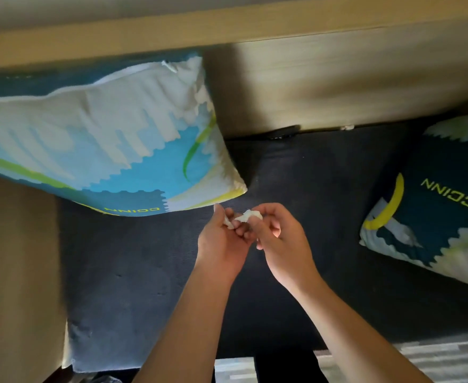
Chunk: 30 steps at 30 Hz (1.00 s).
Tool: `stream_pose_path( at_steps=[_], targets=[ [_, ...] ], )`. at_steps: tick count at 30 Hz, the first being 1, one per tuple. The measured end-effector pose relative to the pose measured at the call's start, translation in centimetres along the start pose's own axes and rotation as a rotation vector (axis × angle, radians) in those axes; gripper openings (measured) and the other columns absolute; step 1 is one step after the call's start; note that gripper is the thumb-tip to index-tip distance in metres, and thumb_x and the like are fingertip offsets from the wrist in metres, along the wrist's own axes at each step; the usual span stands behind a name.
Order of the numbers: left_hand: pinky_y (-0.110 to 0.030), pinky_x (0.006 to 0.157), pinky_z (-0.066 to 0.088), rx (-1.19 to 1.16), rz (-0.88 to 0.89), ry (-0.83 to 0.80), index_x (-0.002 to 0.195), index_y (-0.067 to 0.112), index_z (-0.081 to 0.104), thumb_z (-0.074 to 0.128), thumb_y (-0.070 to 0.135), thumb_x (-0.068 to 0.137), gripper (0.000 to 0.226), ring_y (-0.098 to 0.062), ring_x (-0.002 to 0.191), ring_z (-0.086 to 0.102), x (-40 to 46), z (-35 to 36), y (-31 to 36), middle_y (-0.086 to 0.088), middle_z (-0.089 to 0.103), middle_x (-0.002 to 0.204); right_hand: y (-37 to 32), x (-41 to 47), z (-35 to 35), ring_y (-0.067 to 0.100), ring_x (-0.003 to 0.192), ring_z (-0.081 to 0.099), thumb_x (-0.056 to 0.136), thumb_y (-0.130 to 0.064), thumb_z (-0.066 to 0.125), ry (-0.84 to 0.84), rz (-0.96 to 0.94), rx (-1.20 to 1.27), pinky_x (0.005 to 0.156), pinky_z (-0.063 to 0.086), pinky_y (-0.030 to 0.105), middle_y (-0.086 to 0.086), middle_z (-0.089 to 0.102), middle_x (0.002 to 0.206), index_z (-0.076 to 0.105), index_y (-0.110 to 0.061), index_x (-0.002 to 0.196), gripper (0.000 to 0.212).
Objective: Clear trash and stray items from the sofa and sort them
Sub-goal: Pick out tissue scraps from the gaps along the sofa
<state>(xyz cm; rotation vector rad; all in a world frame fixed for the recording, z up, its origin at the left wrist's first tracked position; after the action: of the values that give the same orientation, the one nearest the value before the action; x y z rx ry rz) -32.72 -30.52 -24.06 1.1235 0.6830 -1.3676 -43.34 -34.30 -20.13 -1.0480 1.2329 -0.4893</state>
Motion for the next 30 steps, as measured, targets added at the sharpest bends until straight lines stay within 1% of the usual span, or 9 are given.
stream_pose_path(
  at_steps=[2,7,10,13,16,18,22,27,30],
  targets=[
    [-0.029,0.054,0.041,0.031,0.028,0.004,0.086,0.011,0.060,0.051,0.042,0.102,0.036,-0.014,0.051,0.043,0.2,1.4,-0.7,0.000,0.043,0.057,-0.3,0.5,-1.7,0.014,0.072,0.070,0.098,-0.022,0.064,0.015,-0.003,-0.016,0.058,0.049,0.019,0.005,0.074,0.080,0.067,-0.020,0.097,0.004],
    [-0.027,0.055,0.033,0.070,0.055,-0.023,0.120,0.013,0.067,0.056,0.048,0.097,0.043,-0.011,0.045,0.026,0.8,5.0,-2.7,0.001,0.031,0.051,-0.9,1.9,-5.7,0.006,0.066,0.064,0.096,-0.025,0.064,0.020,-0.033,-0.059,0.059,0.049,0.021,0.000,0.070,0.075,0.067,-0.027,0.095,0.004],
    [-0.023,0.043,0.026,0.030,-0.004,-0.032,0.122,0.011,0.063,0.051,0.041,0.102,0.038,-0.009,0.044,0.019,1.4,7.0,-3.5,0.003,0.022,0.053,-1.4,3.0,-7.7,0.009,0.067,0.063,0.097,-0.022,0.063,0.036,-0.057,-0.081,0.059,0.050,0.023,0.004,0.069,0.076,0.066,-0.027,0.095,0.006],
    [-0.023,0.039,0.028,-0.037,-0.055,-0.003,0.116,0.009,0.056,0.044,0.017,0.105,0.019,-0.011,0.044,0.030,1.8,8.6,-3.8,0.001,0.034,0.057,-1.9,4.0,-9.1,0.013,0.070,0.066,0.097,-0.021,0.063,0.058,-0.064,-0.086,0.060,0.052,0.028,0.004,0.070,0.078,0.066,-0.025,0.097,0.004],
    [-0.024,0.041,0.035,-0.079,0.002,0.062,0.115,0.008,0.057,0.040,0.005,0.102,0.022,-0.014,0.048,0.046,2.3,9.3,-3.7,-0.006,0.051,0.063,-1.9,4.9,-9.7,0.012,0.075,0.069,0.097,-0.021,0.064,0.055,-0.073,-0.110,0.063,0.054,0.028,0.000,0.071,0.082,0.066,-0.025,0.098,0.004],
    [-0.024,0.045,0.034,-0.131,0.002,0.047,0.107,0.006,0.054,0.039,-0.002,0.096,0.020,-0.015,0.053,0.046,2.6,9.6,-3.4,-0.008,0.050,0.067,-1.9,5.4,-9.6,0.007,0.074,0.068,0.097,-0.021,0.064,0.057,-0.080,-0.105,0.061,0.053,0.023,-0.004,0.071,0.082,0.066,-0.024,0.099,0.004],
    [-0.027,0.053,0.041,-0.169,0.006,0.031,0.099,0.007,0.048,0.026,-0.019,0.080,0.039,-0.021,0.069,0.051,3.4,9.6,-3.0,-0.014,0.047,0.088,-1.5,6.2,-9.0,0.004,0.073,0.067,0.098,-0.021,0.063,0.048,-0.071,-0.074,0.060,0.051,0.020,-0.008,0.070,0.077,0.065,-0.025,0.098,0.004],
    [-0.032,0.067,0.061,-0.126,0.020,-0.012,0.112,-0.002,0.053,0.031,-0.014,0.099,0.028,-0.031,0.092,0.072,4.4,9.9,-2.8,-0.026,0.061,0.111,-1.5,7.1,-8.9,0.006,0.073,0.067,0.097,-0.025,0.063,0.058,-0.072,-0.061,0.060,0.052,0.020,-0.010,0.068,0.075,0.065,-0.031,0.096,0.006],
    [-0.040,0.076,0.063,-0.081,0.038,-0.084,0.123,-0.002,0.053,0.036,0.003,0.107,0.024,-0.031,0.095,0.076,4.7,9.9,-2.8,-0.025,0.074,0.107,-1.5,7.4,-9.0,0.009,0.074,0.068,0.096,-0.027,0.063,0.071,-0.075,-0.082,0.061,0.054,0.026,-0.007,0.069,0.077,0.065,-0.033,0.097,0.006]
  ],
)
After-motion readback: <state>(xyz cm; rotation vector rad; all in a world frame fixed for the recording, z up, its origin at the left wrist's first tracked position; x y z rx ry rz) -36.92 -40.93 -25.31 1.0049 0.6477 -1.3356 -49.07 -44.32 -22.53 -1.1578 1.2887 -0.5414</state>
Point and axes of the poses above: each hand's wrist, its own x-axis towards the middle knuckle, its own z-axis out of the palm, y = z × x, the point moved 2 cm from there along x, towards the middle knuckle
